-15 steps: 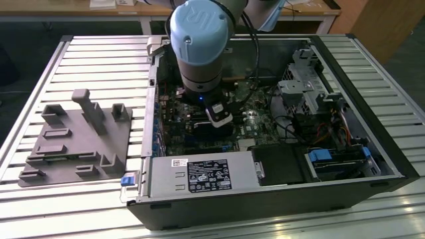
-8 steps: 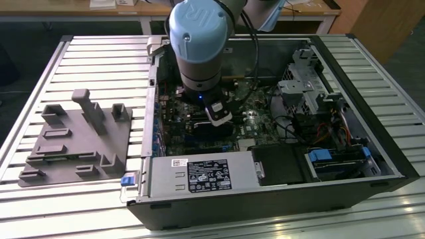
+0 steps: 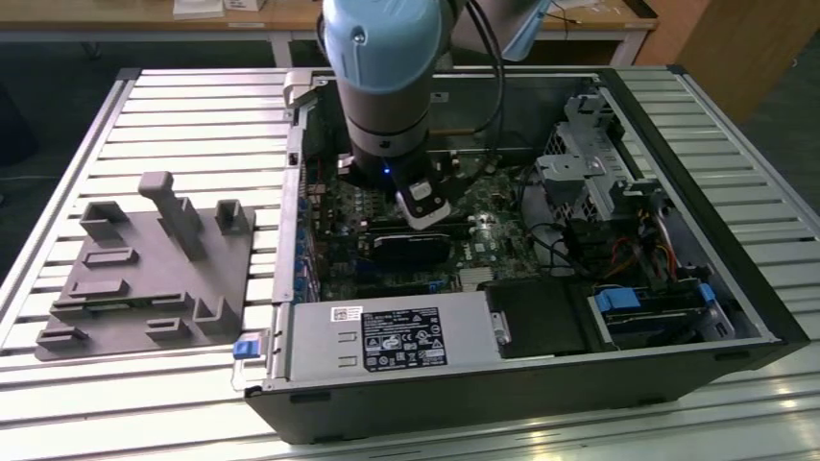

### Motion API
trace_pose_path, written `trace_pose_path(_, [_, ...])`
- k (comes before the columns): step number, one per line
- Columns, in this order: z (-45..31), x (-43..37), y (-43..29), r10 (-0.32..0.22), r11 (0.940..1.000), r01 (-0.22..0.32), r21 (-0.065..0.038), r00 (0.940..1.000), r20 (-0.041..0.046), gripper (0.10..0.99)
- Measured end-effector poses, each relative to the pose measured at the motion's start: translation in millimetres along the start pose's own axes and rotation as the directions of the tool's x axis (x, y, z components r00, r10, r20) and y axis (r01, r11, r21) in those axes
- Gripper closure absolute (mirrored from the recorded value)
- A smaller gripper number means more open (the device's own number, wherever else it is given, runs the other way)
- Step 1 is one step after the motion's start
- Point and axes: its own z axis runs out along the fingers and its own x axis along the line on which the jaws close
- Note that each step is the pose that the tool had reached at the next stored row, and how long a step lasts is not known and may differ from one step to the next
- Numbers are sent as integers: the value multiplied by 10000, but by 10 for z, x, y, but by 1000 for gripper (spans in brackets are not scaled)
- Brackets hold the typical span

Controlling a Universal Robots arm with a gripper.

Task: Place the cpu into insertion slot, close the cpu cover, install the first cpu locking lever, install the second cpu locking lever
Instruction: 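Install the second cpu locking lever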

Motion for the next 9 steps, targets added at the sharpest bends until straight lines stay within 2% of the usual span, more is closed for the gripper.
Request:
trace_pose_path(2, [-46,-1,18,-3,10000,3,70,10000,8,980])
trace_pose_path(5, [-112,-4,44,-18,9997,17,251,10000,30,980])
trace_pose_path(9, [-176,-9,69,-43,9982,39,594,10000,70,980])
